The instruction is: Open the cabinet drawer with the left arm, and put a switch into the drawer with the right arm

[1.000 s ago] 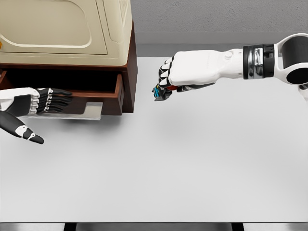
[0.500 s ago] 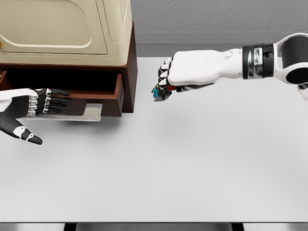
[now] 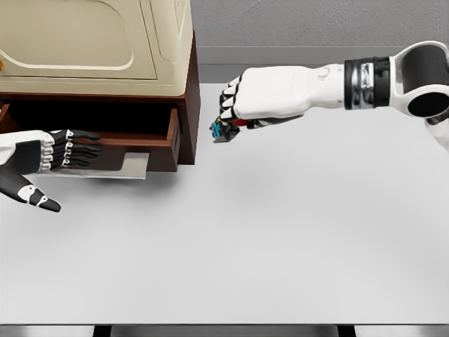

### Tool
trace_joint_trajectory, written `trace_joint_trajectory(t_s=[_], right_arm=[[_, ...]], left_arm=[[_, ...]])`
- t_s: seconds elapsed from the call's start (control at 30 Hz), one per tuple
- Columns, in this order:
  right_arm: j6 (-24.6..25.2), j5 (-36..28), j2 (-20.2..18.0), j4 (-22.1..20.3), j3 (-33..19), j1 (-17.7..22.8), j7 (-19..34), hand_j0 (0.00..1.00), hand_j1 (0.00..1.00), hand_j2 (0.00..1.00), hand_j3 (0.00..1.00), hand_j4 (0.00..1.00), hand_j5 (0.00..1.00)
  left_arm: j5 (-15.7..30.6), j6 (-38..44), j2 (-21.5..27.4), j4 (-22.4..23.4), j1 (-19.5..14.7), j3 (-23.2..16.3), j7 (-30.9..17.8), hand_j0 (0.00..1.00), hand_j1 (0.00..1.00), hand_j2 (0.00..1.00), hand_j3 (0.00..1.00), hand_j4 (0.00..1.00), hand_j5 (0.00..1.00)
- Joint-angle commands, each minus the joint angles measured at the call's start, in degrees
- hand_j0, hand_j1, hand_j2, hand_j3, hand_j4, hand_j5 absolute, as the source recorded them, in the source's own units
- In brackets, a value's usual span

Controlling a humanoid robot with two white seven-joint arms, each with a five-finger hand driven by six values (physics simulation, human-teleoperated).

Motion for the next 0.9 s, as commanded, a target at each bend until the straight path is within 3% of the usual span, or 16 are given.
trace_joint_trajectory(t_s=[0.0, 0.5, 0.87], right_arm=[[0.9, -0.3, 1.0, 0.1, 0.0, 0.0, 0.0, 0.48, 0.48, 0.48, 0.48, 0.48, 0.48], [7.2, -0.3, 8.4, 1.8, 1.6, -3.3, 0.0, 0.48, 0.48, 0.48, 0.48, 0.48, 0.48], [8.0, -0.2, 14.1, 8.1, 2.7, -4.6, 0.0, 0.48, 0.48, 0.48, 0.48, 0.48, 0.48]], left_arm=[[-16.1, -0.4, 0.3, 1.4, 0.1, -4.0, 0.8, 1.0, 1.0, 1.0, 1.0, 1.0, 1.0], [-16.1, -0.3, 0.2, 1.5, 0.6, -4.0, 0.8, 1.0, 1.0, 1.0, 1.0, 1.0, 1.0], [-16.1, -0.3, 0.4, 1.4, 0.7, -4.0, 0.8, 1.0, 1.0, 1.0, 1.0, 1.0, 1.0]])
